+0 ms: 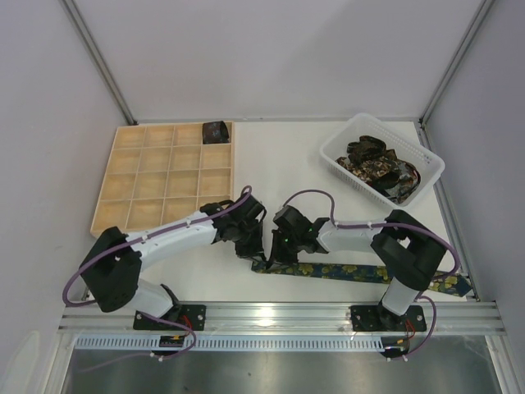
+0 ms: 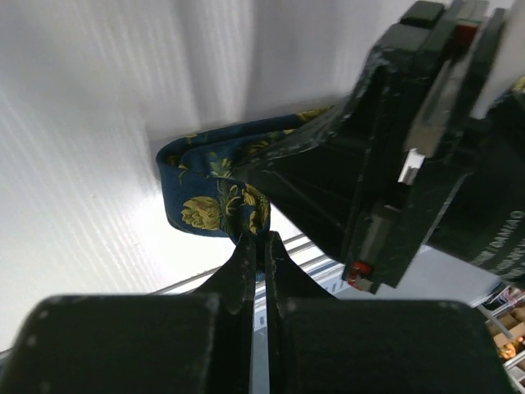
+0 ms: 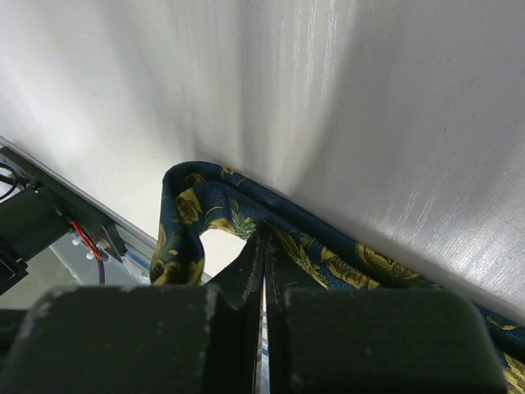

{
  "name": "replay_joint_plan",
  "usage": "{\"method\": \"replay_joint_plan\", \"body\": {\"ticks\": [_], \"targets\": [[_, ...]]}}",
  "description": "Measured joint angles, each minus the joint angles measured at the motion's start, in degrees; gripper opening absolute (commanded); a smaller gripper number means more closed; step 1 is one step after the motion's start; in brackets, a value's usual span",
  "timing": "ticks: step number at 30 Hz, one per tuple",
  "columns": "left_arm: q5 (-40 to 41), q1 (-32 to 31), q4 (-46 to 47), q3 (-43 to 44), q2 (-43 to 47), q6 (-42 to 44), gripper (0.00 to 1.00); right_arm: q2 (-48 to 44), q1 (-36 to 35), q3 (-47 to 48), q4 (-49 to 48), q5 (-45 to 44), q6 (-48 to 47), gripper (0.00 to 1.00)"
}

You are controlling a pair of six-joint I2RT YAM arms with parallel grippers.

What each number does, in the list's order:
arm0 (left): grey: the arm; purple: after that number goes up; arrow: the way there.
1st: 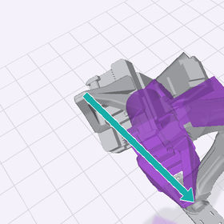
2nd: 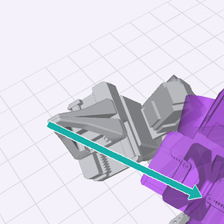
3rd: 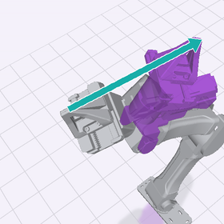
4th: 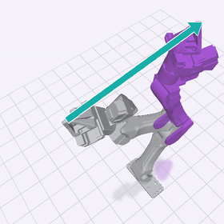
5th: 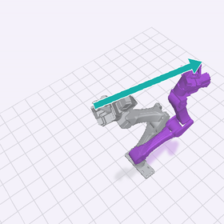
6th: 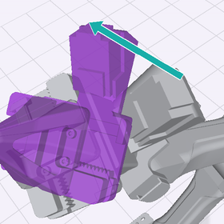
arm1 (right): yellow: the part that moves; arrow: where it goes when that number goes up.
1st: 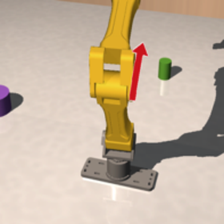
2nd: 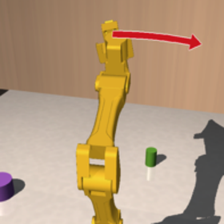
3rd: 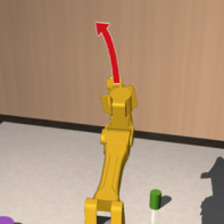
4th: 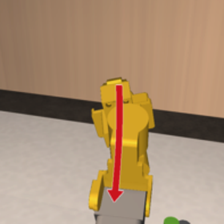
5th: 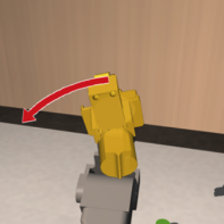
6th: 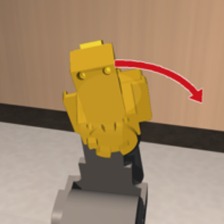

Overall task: Roll the ties
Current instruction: Roll the tie

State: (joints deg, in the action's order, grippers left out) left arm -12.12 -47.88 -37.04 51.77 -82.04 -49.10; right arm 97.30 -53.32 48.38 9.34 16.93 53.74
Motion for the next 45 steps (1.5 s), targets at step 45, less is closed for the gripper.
{"method": "replay_joint_plan", "body": {"ticks": [45], "targets": [[0.9,-6.0,2.6,7.3,-13.2,-1.9,0.00,-12.7,6.1,-13.3,-1.3,-1.4,1.2,0.00]]}}
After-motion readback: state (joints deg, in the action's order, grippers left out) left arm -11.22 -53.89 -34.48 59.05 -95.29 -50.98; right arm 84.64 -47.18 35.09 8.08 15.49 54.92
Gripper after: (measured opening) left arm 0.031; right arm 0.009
